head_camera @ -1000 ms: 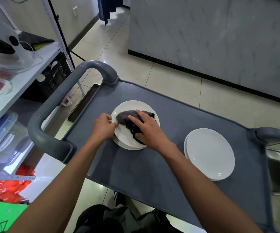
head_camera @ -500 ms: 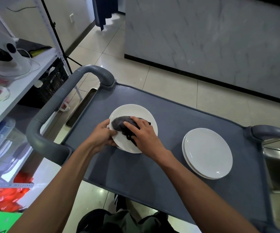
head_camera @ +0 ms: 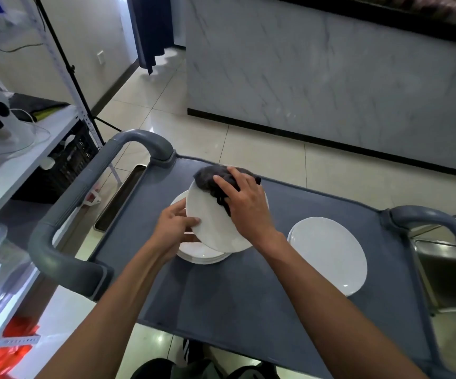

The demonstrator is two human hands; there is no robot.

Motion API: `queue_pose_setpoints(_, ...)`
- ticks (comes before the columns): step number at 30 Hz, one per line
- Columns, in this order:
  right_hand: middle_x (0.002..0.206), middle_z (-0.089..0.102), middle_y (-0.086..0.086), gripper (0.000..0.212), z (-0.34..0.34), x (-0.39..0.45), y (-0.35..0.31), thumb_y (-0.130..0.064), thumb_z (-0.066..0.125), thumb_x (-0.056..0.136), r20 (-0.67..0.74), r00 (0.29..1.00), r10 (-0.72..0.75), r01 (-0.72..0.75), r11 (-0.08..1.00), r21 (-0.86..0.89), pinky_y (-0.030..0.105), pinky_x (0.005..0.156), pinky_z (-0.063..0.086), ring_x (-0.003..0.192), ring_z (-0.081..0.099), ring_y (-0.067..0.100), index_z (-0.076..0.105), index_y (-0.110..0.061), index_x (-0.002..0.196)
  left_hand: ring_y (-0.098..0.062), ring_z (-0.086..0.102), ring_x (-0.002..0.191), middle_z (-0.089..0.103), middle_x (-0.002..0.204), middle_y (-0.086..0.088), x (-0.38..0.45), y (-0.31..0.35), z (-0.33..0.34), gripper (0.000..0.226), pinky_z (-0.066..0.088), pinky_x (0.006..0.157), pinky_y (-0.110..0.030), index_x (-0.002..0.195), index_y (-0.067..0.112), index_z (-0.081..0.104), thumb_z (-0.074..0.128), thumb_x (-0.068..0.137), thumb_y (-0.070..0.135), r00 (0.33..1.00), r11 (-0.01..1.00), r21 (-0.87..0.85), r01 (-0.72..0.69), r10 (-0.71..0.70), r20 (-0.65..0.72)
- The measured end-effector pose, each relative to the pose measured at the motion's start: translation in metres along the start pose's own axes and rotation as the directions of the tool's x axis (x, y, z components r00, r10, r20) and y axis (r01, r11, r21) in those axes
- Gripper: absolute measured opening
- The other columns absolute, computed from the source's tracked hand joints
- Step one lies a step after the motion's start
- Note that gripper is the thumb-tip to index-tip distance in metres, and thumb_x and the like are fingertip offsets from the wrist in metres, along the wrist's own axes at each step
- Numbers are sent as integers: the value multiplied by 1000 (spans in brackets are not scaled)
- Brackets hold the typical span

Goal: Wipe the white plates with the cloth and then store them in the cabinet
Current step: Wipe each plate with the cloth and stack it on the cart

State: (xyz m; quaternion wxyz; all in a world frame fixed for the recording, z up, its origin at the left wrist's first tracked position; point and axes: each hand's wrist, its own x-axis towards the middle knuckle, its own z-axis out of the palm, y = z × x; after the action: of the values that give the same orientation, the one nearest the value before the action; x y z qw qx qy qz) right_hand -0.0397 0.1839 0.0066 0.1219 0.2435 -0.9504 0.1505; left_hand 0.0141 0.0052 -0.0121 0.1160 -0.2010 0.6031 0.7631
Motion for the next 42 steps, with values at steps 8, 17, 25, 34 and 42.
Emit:
queue_pose_setpoints(8, 150, 43, 13, 60, -39, -7, 28, -3, 62, 87, -41, 989, 141, -144, 985, -96, 51, 92, 43, 126, 44, 35, 53, -25, 142, -29, 68, 75, 76, 83, -2, 9, 15, 29, 49, 58, 57, -37, 105, 25, 74, 59, 82, -16, 1000, 999, -39, -12, 13, 19)
queue_pose_setpoints(17, 151, 42, 8, 57, -58, -40, 44, -7, 59, 90, -13, 965, 264, -264, 959, -101, 50, 98, 41, 128, 42, 34, 52, -26, 143, -27, 70, 70, 77, 86, -2, 17, 24, 54, 51, 60, 60, -41, 110, 24, 73, 52, 85, -16, 999, 985, -171, -31, 34, 15)
queue_pose_setpoints(25, 148, 45, 7, 54, -47, -62, 17, -15, 60, 94, -18, 953, 304, -302, 952, 57, 50, 103, 42, 128, 42, 31, 47, -22, 146, -29, 73, 75, 77, 95, -8, 21, 28, 70, 48, 61, 62, -41, 114, 20, 72, 51, 87, -15, 998, 981, -185, -57, 62, 21)
queue_pose_setpoints(34, 146, 48, 5, 52, -44, -74, 7, -13, 63, 92, -76, 940, 332, -324, 940, 103, 47, 102, 44, 126, 46, 29, 52, -22, 142, -34, 73, 81, 77, 97, -9, 25, 27, 81, 46, 61, 63, -43, 117, 16, 71, 53, 87, -14, 995, 984, -161, -81, 89, 42)
queue_pose_setpoints(42, 148, 46, 6, 53, -74, -79, 50, -7, 61, 92, -130, 900, 415, -421, 907, -23, 49, 100, 42, 127, 44, 31, 53, -22, 142, -29, 70, 74, 74, 96, -7, 26, 27, 91, 47, 60, 60, -43, 124, 16, 67, 52, 89, -12, 986, 993, -103, -56, 71, 153)
